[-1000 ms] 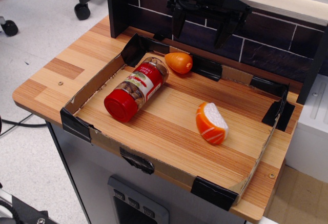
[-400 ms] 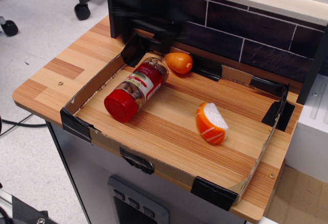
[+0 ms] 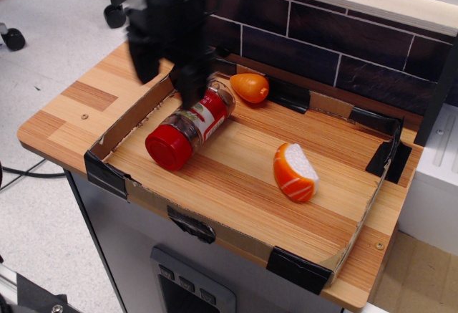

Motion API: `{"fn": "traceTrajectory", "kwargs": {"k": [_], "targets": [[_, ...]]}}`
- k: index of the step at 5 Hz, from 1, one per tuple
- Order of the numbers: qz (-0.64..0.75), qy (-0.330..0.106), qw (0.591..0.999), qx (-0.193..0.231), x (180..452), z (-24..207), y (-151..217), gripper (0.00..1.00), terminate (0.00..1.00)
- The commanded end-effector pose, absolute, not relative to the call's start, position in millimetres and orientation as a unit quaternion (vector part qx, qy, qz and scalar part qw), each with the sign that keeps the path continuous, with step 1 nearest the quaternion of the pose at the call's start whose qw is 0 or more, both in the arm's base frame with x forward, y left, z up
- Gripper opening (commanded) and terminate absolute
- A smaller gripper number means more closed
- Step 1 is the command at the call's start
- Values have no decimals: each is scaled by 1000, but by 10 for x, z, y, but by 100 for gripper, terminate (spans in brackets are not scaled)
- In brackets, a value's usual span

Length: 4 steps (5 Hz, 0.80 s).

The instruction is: Upright basil bottle

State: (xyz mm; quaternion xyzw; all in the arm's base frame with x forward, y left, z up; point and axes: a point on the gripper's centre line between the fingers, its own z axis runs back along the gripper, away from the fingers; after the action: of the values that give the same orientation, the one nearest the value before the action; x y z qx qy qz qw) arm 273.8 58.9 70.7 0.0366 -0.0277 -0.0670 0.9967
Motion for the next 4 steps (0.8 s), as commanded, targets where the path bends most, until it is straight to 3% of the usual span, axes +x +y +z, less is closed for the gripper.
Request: {"fn": "traceTrajectory", "kwargs": {"k": [1, 2, 4], "targets": [[-53, -70, 995, 52, 2695, 714, 590, 100, 0], [-29, -63, 997, 41, 2687, 655, 585, 100, 0], [3, -67, 996, 63, 2647, 579, 568, 100, 0]]}}
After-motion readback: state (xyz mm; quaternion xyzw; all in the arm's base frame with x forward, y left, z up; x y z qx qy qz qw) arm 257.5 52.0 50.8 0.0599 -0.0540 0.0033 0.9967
